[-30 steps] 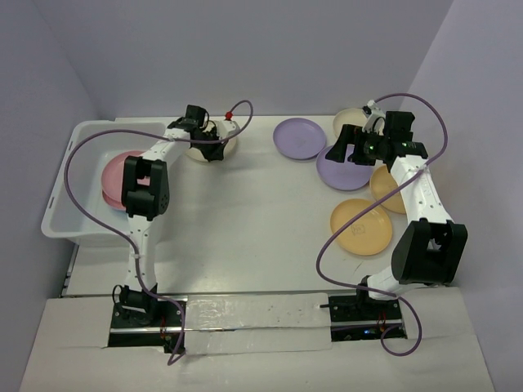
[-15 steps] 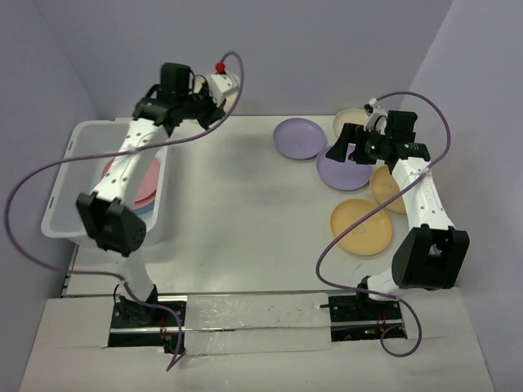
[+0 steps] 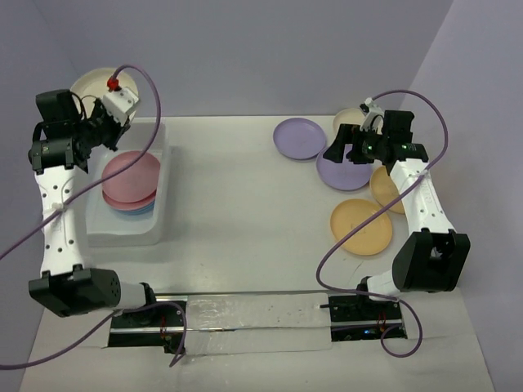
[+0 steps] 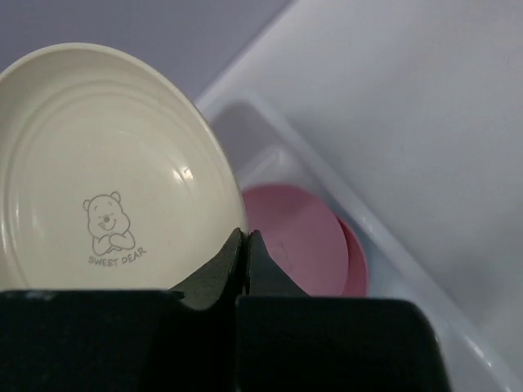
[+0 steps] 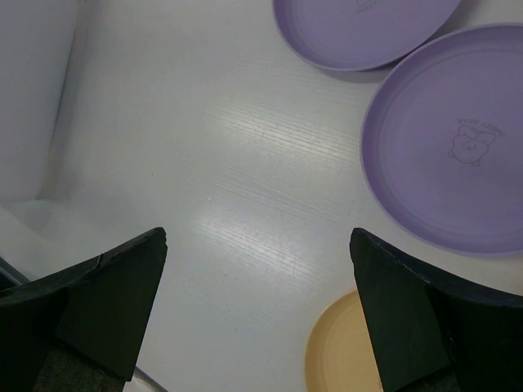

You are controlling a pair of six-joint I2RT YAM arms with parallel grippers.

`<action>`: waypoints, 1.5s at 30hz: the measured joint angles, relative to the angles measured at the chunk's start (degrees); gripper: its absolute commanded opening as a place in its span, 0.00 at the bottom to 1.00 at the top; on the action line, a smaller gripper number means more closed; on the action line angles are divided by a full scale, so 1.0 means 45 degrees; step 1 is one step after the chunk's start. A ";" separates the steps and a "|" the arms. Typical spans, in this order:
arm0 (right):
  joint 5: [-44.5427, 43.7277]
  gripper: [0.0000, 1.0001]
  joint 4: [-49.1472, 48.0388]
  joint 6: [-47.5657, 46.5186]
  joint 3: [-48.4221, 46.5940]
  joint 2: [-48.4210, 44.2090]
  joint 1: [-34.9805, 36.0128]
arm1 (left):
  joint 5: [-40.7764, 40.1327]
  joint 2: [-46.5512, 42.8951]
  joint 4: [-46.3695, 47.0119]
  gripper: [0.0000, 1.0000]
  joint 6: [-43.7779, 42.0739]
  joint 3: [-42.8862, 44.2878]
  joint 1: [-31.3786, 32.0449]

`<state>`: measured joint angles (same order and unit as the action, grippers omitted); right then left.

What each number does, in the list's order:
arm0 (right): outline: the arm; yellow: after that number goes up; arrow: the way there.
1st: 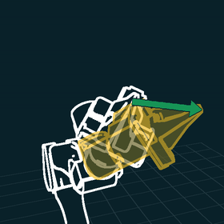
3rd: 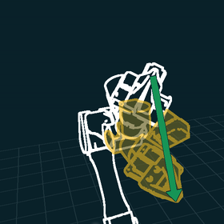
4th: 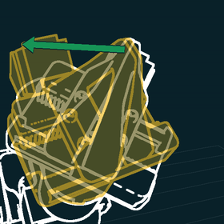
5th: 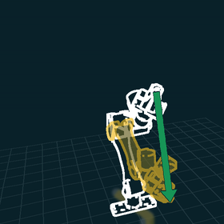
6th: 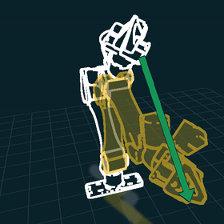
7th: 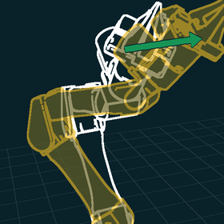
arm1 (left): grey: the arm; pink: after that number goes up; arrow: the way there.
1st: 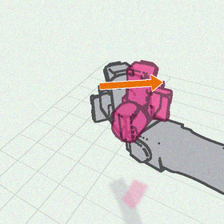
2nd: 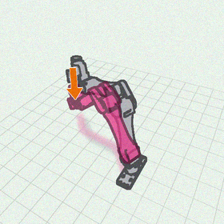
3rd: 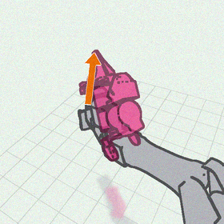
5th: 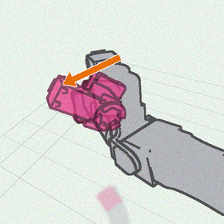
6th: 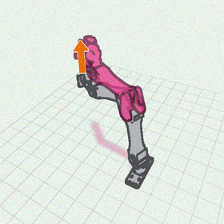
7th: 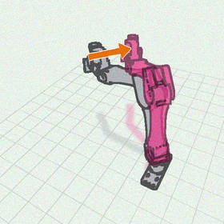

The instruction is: Place the plates into the plastic bin on the countertop

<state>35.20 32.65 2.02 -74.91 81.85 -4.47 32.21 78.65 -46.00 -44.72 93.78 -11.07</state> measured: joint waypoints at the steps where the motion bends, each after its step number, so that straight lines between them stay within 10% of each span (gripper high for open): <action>1: -0.0036 1.00 0.0003 -0.0006 0.0000 0.0003 0.0057 | -0.0004 0.0224 -0.0169 0.00 -0.0261 -0.0394 -0.0354; 14: -0.0622 1.00 0.0012 -0.0102 -0.0005 0.0003 0.0565 | 0.0367 0.3194 -0.0342 0.02 -0.0849 -0.2205 -0.1331; 20: -0.0889 1.00 0.0012 -0.0135 -0.0005 0.0003 0.0647 | 0.0565 0.4033 0.0005 0.71 -0.0666 -0.2205 -0.1331; 26: -0.1612 1.00 0.0011 -0.0675 -0.0085 0.0060 0.1283 | 0.0775 0.3986 0.0317 0.88 0.0270 -0.1926 -0.1331; 45: -0.3951 0.81 0.0866 -0.4161 -0.8283 0.9584 0.3351 | 0.4692 -0.0833 0.3132 0.97 0.5786 -0.1881 -0.0976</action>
<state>17.42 36.55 -16.70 -112.19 124.98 10.61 53.32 74.90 -31.90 -18.68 85.31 -15.46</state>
